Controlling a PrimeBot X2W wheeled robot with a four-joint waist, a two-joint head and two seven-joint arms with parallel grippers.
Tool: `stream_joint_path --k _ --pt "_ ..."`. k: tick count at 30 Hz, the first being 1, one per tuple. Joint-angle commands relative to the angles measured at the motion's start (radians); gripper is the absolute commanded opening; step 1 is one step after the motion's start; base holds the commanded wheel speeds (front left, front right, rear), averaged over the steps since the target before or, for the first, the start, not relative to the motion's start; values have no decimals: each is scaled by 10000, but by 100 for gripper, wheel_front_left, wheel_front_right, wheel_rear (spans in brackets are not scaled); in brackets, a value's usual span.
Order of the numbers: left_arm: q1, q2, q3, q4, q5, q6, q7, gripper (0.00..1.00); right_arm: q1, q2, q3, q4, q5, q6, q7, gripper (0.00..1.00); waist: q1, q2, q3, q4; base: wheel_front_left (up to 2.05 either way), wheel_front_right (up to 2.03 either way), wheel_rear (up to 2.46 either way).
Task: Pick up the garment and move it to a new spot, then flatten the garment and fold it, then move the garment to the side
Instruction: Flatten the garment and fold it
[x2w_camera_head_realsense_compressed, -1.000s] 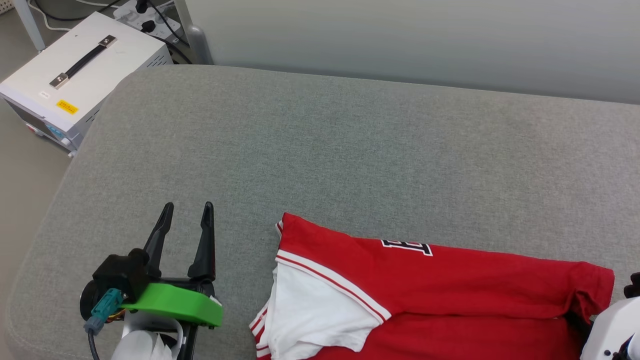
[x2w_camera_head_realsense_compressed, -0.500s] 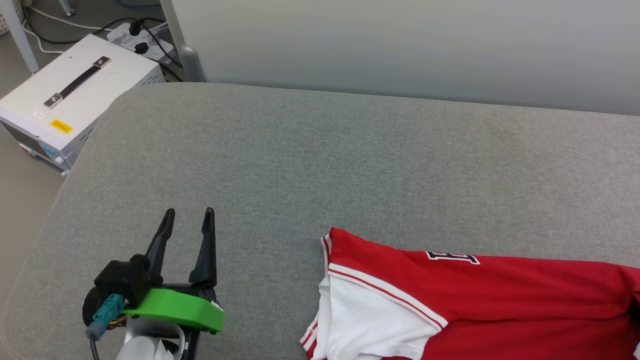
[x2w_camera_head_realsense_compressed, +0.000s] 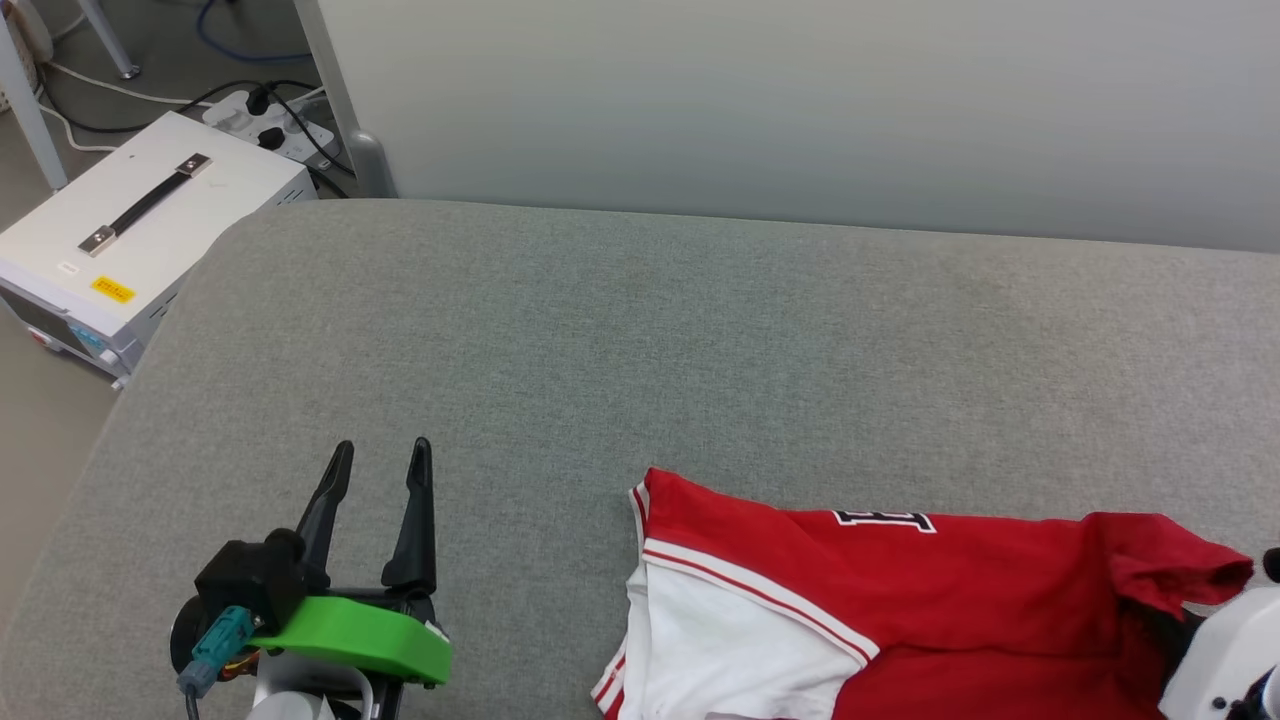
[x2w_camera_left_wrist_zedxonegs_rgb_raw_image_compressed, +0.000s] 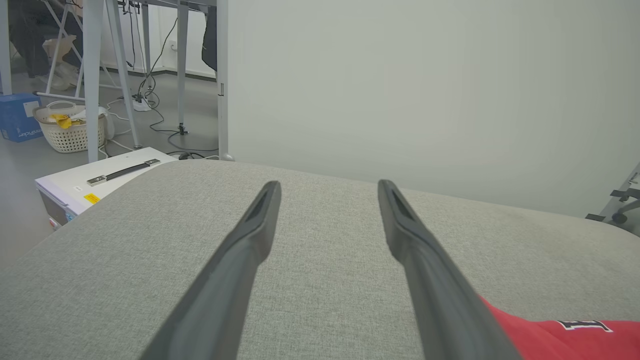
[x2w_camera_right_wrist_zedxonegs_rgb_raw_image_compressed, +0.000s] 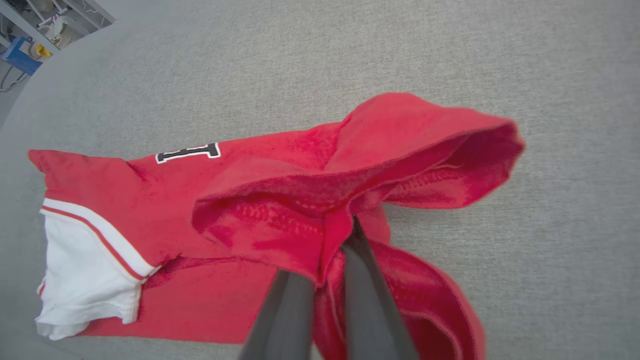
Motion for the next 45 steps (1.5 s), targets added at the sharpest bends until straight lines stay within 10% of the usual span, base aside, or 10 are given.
stream_joint_path --k 1,19,41,43,45 --pt "146 -7 -5 29 60 -52 -57 100 160 181 145 -262 124 -7 114 0 0 115 -24 7 0 0 0" --pt "256 211 -261 167 -48 -55 -57 100 -486 2137 2519 -1375 257 -7 1023 0 0 115 -318 608 0 0 0" --pt "91 390 -554 267 -108 -55 -57 100 -2275 2476 5112 2255 -269 -7 -766 0 0 115 -194 1400 0 0 0" --pt "83 371 -535 274 -109 -55 -57 100 -2403 2477 5268 2569 -229 -7 -918 100 0 115 -157 1417 0 0 0" --pt "64 344 -511 289 -103 -55 -57 100 -2561 2477 5511 2793 -319 -7 -1054 100 0 115 -135 1428 0 0 0"
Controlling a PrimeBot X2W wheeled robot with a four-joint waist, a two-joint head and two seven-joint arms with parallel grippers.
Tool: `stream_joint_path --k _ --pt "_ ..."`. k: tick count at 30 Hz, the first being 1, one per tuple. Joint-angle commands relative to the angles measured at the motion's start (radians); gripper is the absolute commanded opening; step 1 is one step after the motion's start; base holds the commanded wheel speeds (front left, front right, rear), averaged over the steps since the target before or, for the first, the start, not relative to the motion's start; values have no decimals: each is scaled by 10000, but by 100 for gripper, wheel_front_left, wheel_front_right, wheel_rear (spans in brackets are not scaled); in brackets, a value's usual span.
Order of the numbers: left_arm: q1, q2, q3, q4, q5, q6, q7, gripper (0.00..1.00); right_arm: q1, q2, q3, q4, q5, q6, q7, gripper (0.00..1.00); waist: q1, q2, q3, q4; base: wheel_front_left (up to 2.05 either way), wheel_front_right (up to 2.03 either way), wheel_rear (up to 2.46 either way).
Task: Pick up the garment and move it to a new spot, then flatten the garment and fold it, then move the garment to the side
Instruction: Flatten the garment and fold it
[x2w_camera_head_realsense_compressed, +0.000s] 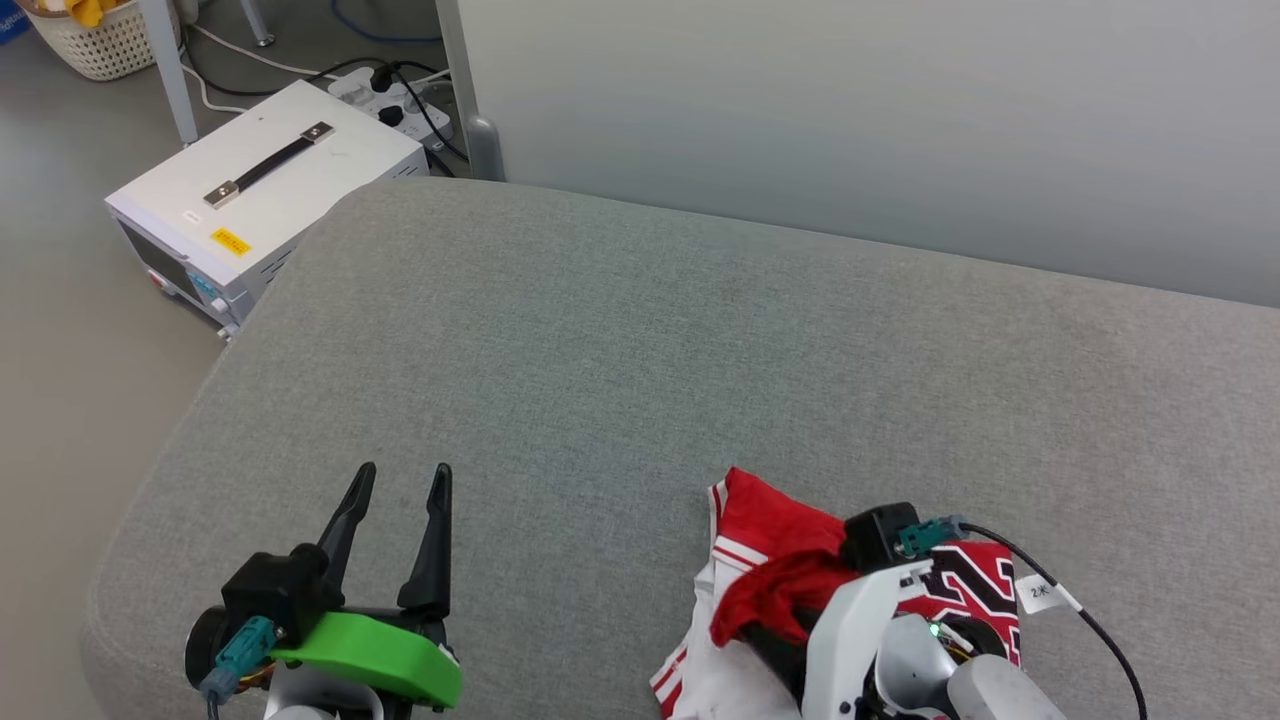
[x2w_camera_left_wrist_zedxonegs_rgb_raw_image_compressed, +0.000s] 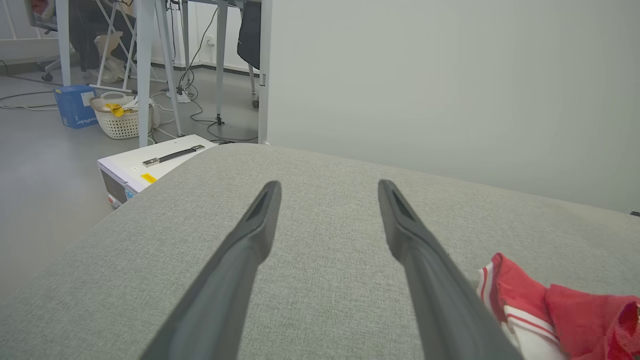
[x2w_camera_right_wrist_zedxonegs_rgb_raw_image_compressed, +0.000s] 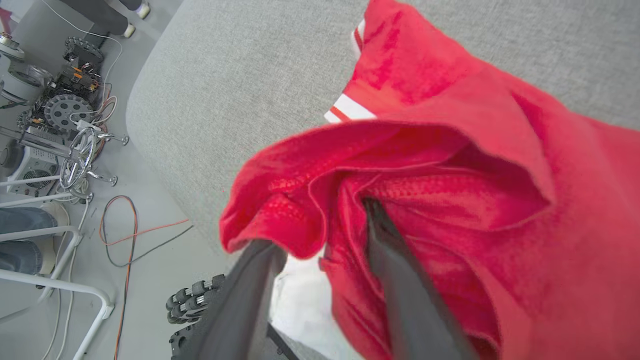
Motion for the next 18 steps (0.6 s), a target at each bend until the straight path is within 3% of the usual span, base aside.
stream_joint_path --k 1,12,18 --pt "-76 -12 44 29 -66 -53 -57 100 -258 -6 180 51 -21 -7 -116 100 0 115 6 9 0 0 0" --pt "19 -110 153 115 -41 -53 -57 100 -601 -6 992 -496 215 -7 -373 100 0 115 -195 -129 0 0 0" --pt "76 -134 169 86 -40 -53 -57 100 -893 -52 925 -894 -1024 -7 -605 100 0 115 -282 -358 0 0 0"
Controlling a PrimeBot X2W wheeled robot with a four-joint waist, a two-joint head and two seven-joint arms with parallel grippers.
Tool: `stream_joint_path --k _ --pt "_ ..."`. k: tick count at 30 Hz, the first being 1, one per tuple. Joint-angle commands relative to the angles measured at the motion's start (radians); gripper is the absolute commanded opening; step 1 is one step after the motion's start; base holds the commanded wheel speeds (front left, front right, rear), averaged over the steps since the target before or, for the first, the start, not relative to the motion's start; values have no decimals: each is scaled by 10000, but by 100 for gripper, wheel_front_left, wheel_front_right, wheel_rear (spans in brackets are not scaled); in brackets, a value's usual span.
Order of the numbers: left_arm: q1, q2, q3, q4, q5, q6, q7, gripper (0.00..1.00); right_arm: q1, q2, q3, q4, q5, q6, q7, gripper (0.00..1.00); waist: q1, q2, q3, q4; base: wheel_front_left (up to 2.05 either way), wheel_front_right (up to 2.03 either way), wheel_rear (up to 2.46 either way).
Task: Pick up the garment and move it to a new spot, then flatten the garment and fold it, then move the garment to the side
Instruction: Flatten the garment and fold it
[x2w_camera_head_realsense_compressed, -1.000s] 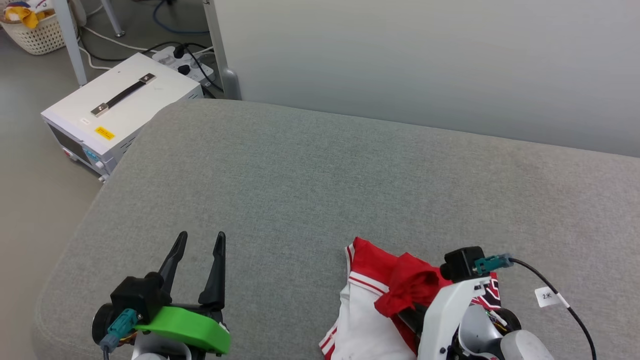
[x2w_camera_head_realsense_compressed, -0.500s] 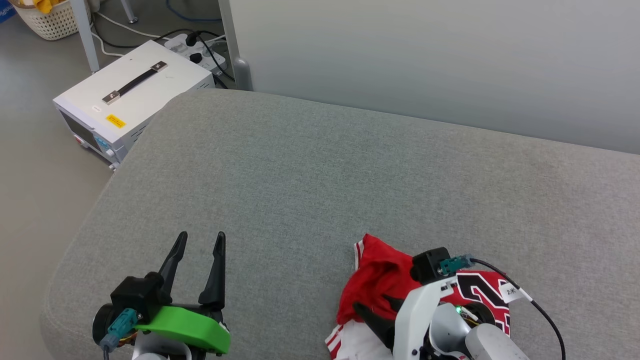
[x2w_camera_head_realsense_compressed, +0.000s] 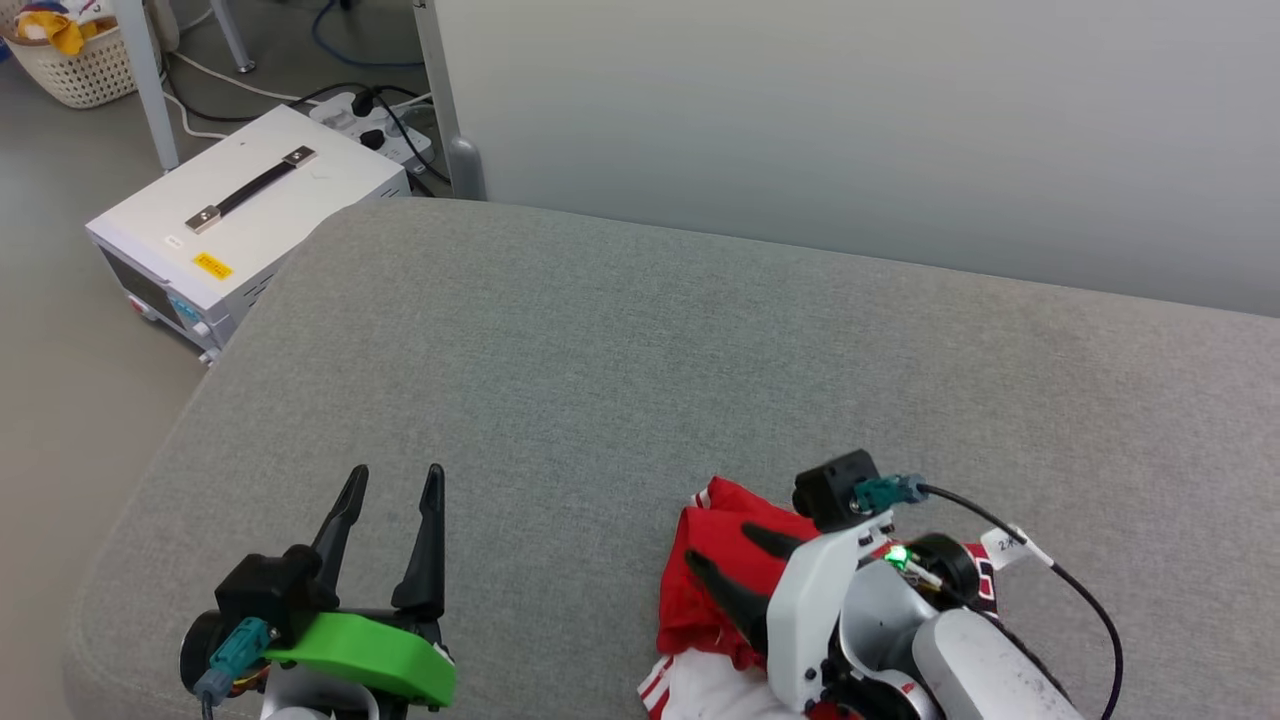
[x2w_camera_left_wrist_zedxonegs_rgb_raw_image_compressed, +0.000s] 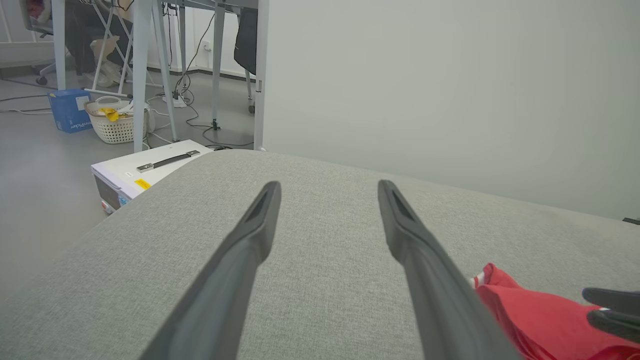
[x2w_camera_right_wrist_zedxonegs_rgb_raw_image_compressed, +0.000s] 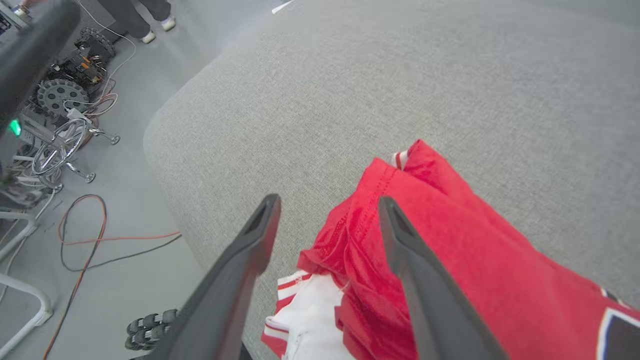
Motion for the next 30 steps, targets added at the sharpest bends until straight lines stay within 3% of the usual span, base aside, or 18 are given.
stream_joint_path --k 1,8,18,25,30 --pt "77 -62 24 -16 -37 -53 -57 100 -327 -147 -42 -193 -342 -7 -148 100 0 116 -34 -145 0 0 0" --pt "91 -146 16 -78 -26 -54 -57 100 -953 -1418 -487 -812 -1761 -7 -1188 100 0 116 -68 -530 0 0 0" --pt "38 -261 27 -238 32 -54 -57 100 -717 -2691 -2241 -1391 -2942 -7 -2683 100 0 116 121 -1058 0 0 0" --pt "21 -350 -8 -373 88 -54 -57 100 399 -2724 -3857 -2005 -3212 -7 -3501 100 0 116 230 -1256 0 0 0" --pt "138 -418 -51 -417 213 -54 -57 100 1294 -1983 -4953 -2463 -3098 -7 -3978 100 0 116 267 -1384 0 0 0"
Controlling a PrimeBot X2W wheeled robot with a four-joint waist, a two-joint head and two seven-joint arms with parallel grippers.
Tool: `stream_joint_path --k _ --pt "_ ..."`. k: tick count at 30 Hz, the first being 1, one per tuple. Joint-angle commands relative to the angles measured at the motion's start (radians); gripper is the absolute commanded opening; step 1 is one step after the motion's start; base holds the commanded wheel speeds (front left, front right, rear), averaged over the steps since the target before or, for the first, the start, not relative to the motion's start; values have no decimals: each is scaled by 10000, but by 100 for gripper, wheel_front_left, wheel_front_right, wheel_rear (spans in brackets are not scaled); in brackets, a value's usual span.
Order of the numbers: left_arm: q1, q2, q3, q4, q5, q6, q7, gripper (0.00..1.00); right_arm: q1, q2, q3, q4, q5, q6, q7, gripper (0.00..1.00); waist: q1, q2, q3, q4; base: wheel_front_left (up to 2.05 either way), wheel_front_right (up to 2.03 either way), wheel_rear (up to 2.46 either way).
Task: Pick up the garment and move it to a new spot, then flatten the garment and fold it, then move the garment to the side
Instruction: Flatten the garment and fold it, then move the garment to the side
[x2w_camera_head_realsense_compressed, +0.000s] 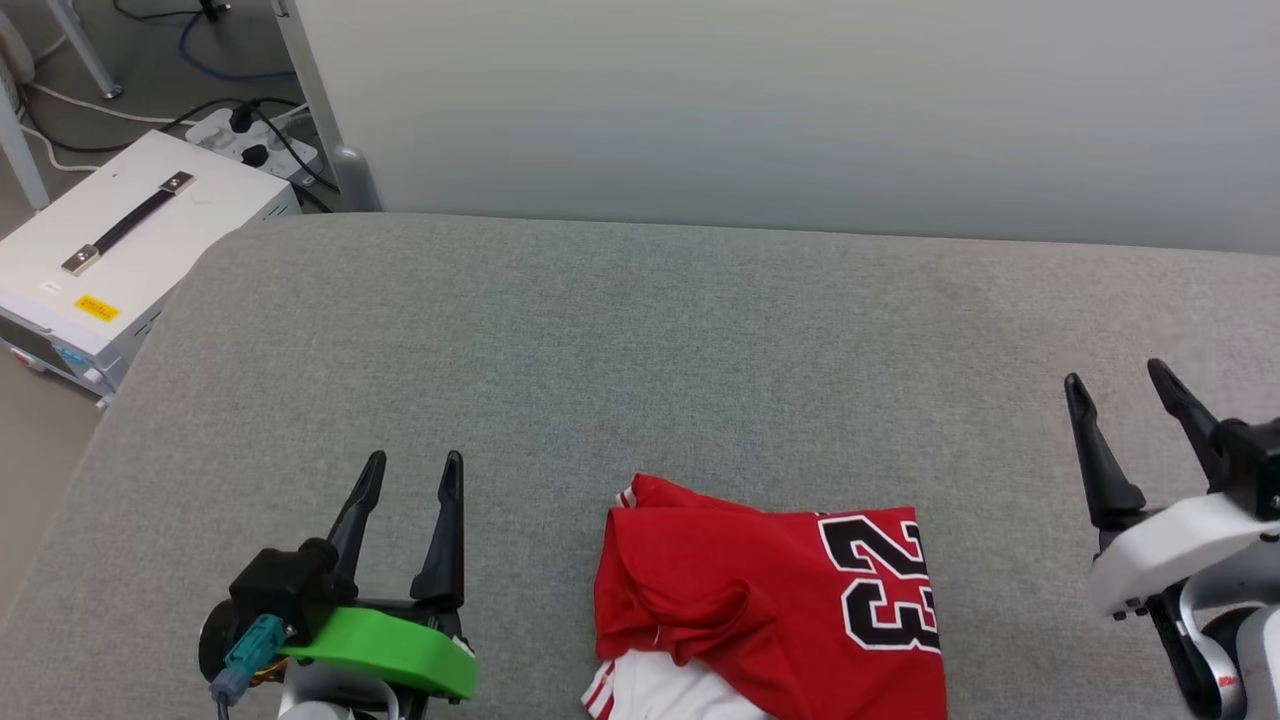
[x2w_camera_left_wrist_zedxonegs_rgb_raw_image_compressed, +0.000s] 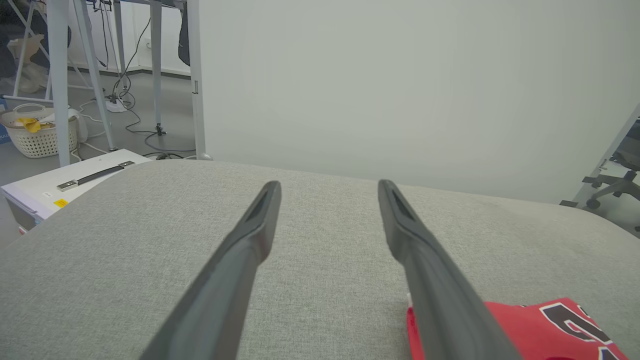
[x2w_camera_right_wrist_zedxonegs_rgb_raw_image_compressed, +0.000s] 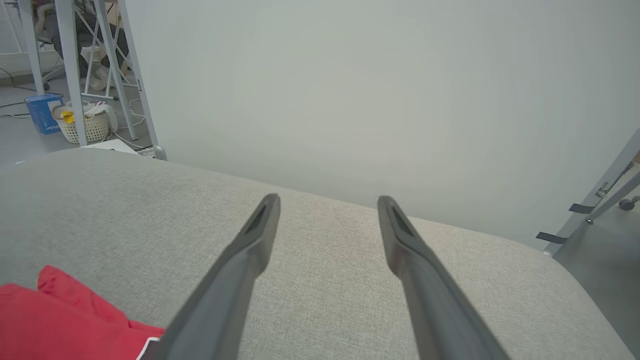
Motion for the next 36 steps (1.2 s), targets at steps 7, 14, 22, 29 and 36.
stream_joint_path --k 7,14,22,29,36 --pt "203 -208 -50 -74 173 -54 -57 100 912 847 -574 -491 -373 -7 -499 100 0 115 104 -92 0 0 0" --pt "180 -230 -203 -81 282 -54 -57 100 1083 1180 -632 -547 -565 -7 -546 100 0 115 114 -88 0 0 0" --pt "52 -180 -395 -37 248 -54 -57 100 1290 933 -366 -503 -326 -7 514 100 0 115 183 143 0 0 0" --pt "-29 -151 -520 38 184 -54 -57 100 1581 422 547 -749 1040 -7 3725 100 0 115 505 474 0 0 0" --pt "-375 -175 -799 47 217 -54 -57 100 1551 218 640 -947 1299 -7 6443 100 0 115 1005 868 0 0 0"
